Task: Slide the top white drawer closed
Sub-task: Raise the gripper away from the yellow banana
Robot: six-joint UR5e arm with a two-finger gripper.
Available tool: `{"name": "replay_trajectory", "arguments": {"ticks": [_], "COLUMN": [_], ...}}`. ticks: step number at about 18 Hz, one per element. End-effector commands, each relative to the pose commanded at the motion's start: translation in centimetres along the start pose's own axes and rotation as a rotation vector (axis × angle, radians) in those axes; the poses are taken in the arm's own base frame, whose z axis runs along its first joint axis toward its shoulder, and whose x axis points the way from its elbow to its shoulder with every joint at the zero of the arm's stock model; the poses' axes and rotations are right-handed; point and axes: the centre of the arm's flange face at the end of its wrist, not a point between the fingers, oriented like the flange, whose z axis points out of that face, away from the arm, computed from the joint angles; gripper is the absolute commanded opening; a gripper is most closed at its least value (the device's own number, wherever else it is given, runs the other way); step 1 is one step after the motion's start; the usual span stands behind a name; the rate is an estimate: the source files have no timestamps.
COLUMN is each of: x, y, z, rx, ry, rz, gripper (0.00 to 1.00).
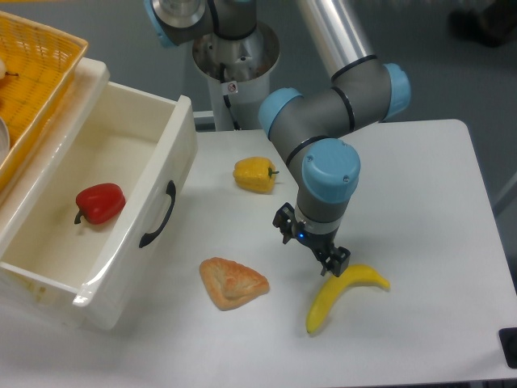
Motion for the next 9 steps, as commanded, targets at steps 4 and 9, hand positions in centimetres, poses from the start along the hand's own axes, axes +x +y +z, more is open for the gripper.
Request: {"name": "replay_trajectory", "arguments": {"ticks": [4, 9], "x": [0.4, 1.4], "y": [0.0, -0.7], "z": [1.4, 0.5], "rx": [-0.009, 0.095], "ry": [0.03, 0.102], "rz": [0.002, -0.066], "gripper": [1.0, 0.94]}}
